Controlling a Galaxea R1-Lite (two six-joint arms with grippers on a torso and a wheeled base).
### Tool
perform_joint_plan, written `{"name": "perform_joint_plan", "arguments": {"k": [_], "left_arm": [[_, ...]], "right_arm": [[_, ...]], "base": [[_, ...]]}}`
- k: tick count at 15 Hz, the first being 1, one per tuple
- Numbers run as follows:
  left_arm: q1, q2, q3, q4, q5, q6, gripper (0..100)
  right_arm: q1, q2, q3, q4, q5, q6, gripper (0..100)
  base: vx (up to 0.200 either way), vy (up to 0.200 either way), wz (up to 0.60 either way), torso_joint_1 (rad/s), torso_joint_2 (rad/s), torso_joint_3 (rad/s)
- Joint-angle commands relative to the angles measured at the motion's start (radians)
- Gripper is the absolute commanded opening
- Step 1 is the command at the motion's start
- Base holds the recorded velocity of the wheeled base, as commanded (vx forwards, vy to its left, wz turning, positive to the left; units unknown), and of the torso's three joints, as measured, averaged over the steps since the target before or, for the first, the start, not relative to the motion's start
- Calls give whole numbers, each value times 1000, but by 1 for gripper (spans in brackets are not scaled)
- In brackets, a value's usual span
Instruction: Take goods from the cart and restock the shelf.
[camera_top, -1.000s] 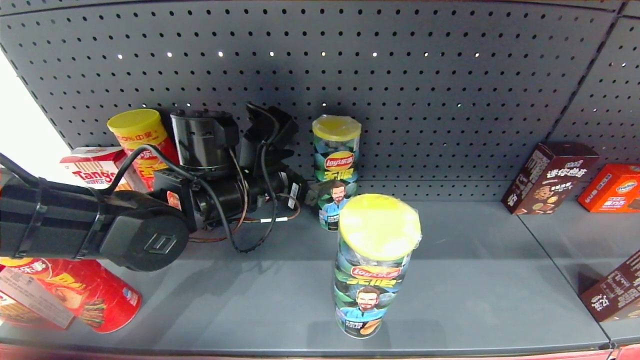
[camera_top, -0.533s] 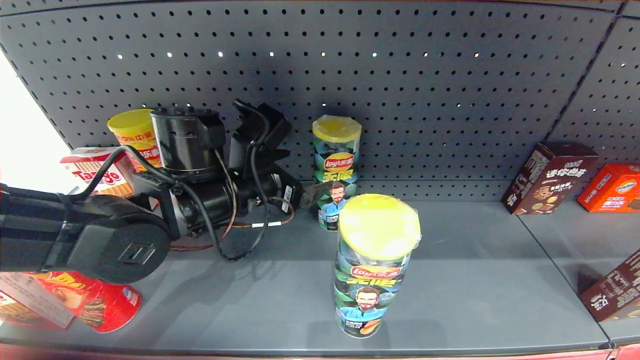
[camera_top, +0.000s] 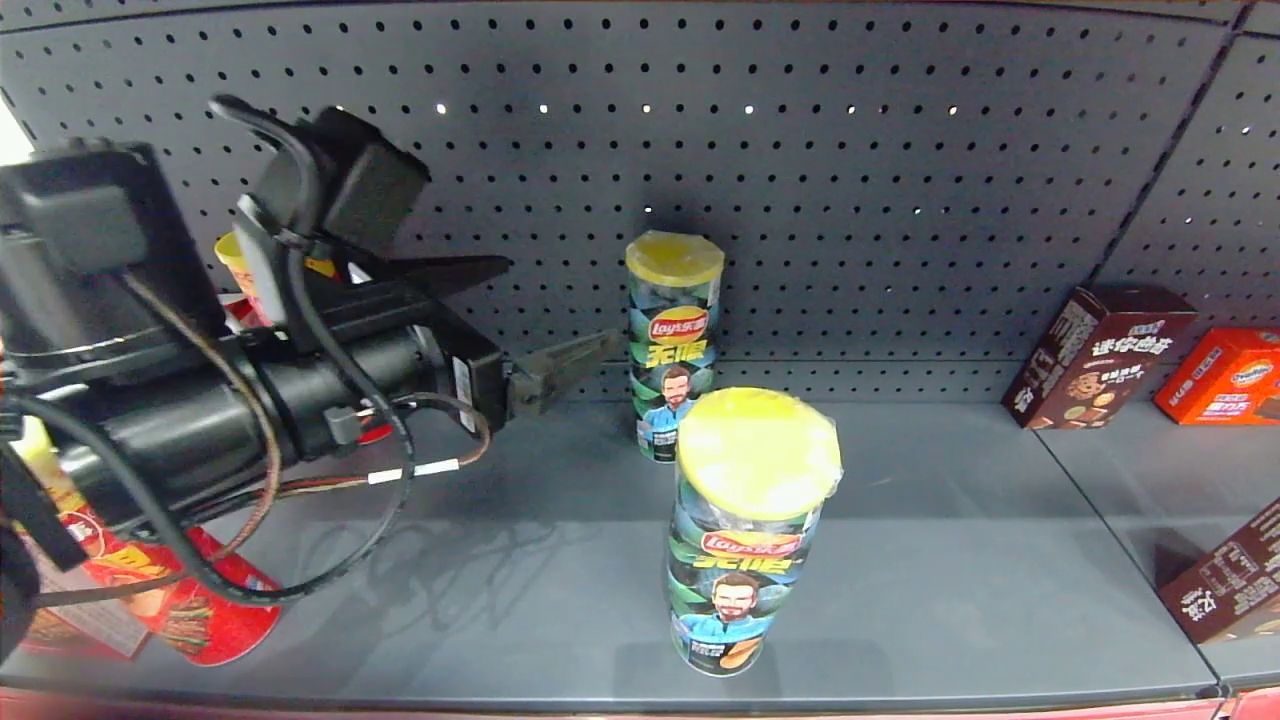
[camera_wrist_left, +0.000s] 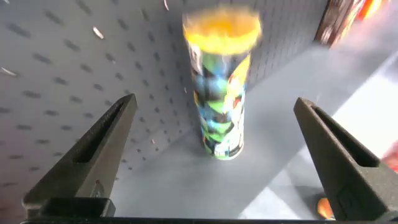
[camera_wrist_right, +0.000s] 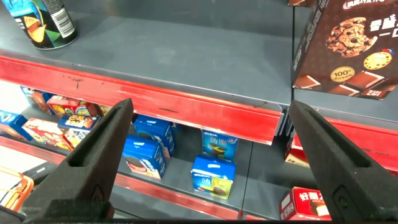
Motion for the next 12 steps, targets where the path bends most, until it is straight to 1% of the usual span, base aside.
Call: {"name": "perform_joint_plan", "arguments": {"k": [1,3,5,6,8,9,10,11,12], "left_arm": [[-10,-168,37,5,0,-4,100],[-8,-292,127,3,0,-9,100],[-23,-424,219,5,0,-38,100],[-34,-502,272,6,0,-38,100],[-37,-662,391,8,0,-41,100],[-25,-717,436,8,0,-41,100],[13,-823,522,5,0,-41,100],[38,-875,571,-3,0,-41,100],[86,-918,618,-2,-8,-36,100]], "right_arm": [[0,1,0,0,1,0,100],[0,1,0,0,-1,0,100],[0,1,0,0,1,0,100],[0,1,0,0,1,0,100],[0,1,0,0,1,0,100],[0,1,0,0,-1,0,100],[0,1,0,0,1,0,100],[0,1,0,0,-1,0,100],[0,1,0,0,1,0,100]], "base": [[0,0,0,0,0,0],[0,0,0,0,0,0],[0,0,0,0,0,0],[0,0,0,0,0,0],[0,0,0,0,0,0],[0,0,0,0,0,0],[0,0,0,0,0,0],[0,0,0,0,0,0],[0,0,0,0,0,0]]}}
